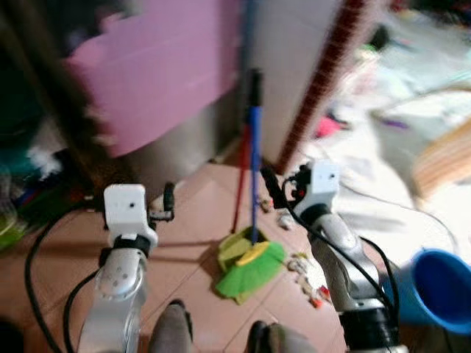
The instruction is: Sweep floor
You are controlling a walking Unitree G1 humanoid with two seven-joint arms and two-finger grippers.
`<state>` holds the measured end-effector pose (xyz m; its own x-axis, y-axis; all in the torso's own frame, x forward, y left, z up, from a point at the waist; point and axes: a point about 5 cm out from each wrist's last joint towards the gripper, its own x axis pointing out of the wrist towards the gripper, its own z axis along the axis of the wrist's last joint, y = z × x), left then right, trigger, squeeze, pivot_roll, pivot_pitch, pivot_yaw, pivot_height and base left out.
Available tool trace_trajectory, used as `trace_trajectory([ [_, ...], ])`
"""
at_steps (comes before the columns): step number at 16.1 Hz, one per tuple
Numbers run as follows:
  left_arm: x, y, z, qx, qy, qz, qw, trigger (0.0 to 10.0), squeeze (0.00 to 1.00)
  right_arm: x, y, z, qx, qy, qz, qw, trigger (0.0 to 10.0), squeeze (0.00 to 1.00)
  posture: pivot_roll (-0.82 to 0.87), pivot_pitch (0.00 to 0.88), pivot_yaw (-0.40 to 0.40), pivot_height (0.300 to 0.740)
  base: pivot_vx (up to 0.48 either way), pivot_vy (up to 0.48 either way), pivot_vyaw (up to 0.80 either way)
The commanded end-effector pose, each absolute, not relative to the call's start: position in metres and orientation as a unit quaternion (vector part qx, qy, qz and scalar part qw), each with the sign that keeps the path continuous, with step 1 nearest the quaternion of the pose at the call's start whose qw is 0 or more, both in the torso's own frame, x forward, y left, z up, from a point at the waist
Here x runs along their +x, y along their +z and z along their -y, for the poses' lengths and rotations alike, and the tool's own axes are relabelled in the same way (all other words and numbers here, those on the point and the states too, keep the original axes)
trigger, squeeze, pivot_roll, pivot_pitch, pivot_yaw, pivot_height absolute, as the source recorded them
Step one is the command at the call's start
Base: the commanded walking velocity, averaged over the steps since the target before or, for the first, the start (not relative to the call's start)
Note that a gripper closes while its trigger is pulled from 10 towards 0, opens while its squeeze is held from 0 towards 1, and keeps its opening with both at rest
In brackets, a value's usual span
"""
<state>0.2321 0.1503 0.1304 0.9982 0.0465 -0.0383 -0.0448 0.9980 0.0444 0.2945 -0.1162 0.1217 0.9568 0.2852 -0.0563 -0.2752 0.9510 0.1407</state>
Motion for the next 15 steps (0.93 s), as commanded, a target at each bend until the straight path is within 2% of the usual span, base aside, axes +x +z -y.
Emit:
trace_trajectory([
  [1, 0.231, 0.134, -0.147, 0.026, 0.022, -0.010, 0.999, 10.0, 0.00, 0.295, 0.119, 0.118, 0.064, 0.142, -0.043, 0.987, 10.0, 0.00, 0.07, 0.174, -0.082, 0.740, 0.000, 0.000, 0.80],
  [2, 0.231, 0.135, -0.148, 0.024, 0.027, -0.007, 0.999, 10.0, 0.00, 0.296, 0.119, 0.118, 0.064, 0.143, -0.041, 0.987, 10.0, 0.00, 0.07, 0.172, -0.084, 0.740, 0.000, 0.000, 0.79],
  [7, 0.231, 0.137, -0.149, 0.019, 0.024, -0.007, 1.000, 10.0, 0.00, 0.303, 0.121, 0.119, 0.039, 0.137, -0.036, 0.989, 10.0, 0.00, 0.08, 0.172, -0.085, 0.740, 0.000, 0.000, 0.00],
  [12, 0.224, 0.140, -0.151, 0.014, 0.022, -0.011, 1.000, 10.0, 0.00, 0.314, 0.124, 0.115, 0.016, 0.152, -0.021, 0.988, 10.0, 0.00, 0.10, 0.218, -0.079, 0.740, 0.000, 0.000, 0.00],
  [15, 0.221, 0.141, -0.151, 0.019, 0.019, -0.014, 1.000, 10.0, 0.00, 0.319, 0.126, 0.120, 0.027, 0.131, -0.019, 0.991, 10.0, 0.00, 0.10, 0.239, -0.068, 0.740, 0.000, 0.000, 0.00],
])
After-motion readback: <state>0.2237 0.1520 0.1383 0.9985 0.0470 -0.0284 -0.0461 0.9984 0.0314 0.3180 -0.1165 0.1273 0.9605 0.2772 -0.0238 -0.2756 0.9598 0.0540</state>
